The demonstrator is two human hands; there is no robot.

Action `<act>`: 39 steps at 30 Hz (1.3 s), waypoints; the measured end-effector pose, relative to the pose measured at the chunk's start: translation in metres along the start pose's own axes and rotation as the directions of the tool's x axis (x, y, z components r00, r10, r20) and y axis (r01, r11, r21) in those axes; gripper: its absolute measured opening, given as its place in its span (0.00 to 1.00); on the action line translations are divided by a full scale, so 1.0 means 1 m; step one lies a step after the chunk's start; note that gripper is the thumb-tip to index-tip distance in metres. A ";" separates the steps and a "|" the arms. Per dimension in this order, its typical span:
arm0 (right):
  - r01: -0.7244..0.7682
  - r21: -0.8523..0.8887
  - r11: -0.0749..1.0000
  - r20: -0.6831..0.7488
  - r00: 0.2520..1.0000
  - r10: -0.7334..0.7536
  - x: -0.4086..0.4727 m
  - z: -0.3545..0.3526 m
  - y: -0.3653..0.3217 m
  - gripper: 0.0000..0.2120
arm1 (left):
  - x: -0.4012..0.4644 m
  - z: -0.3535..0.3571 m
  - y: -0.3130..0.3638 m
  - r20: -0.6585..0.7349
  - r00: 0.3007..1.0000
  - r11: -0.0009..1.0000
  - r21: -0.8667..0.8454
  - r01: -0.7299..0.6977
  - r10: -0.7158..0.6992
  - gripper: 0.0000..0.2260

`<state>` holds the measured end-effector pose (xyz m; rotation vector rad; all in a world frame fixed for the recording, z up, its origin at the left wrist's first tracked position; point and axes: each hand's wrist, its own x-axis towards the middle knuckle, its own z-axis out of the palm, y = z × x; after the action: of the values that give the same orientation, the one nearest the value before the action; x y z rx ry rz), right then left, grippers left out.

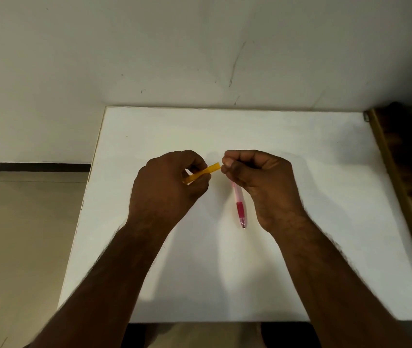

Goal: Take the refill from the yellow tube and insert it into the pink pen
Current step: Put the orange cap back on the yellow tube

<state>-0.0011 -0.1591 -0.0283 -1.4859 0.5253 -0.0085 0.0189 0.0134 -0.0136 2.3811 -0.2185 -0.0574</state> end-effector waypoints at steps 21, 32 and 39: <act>-0.038 -0.087 0.995 0.025 0.999 0.041 0.001 0.000 -0.003 0.03 | 0.003 0.000 -0.007 -0.013 0.993 0.993 0.006 -0.115 0.115 0.02; 0.098 -0.208 0.973 0.112 0.991 -0.076 -0.002 0.007 0.001 0.10 | 0.001 0.004 -0.001 -0.025 0.993 0.992 -0.047 0.116 -0.117 0.04; 0.244 -0.477 0.844 0.153 0.969 -0.194 -0.008 0.019 0.011 0.13 | 0.000 0.011 0.000 0.038 0.935 0.935 0.050 0.351 -0.353 0.08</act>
<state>-0.0052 -0.1374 -0.0362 -2.0344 0.2794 0.0216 0.0177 0.0063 -0.0216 2.4363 0.1908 -0.2797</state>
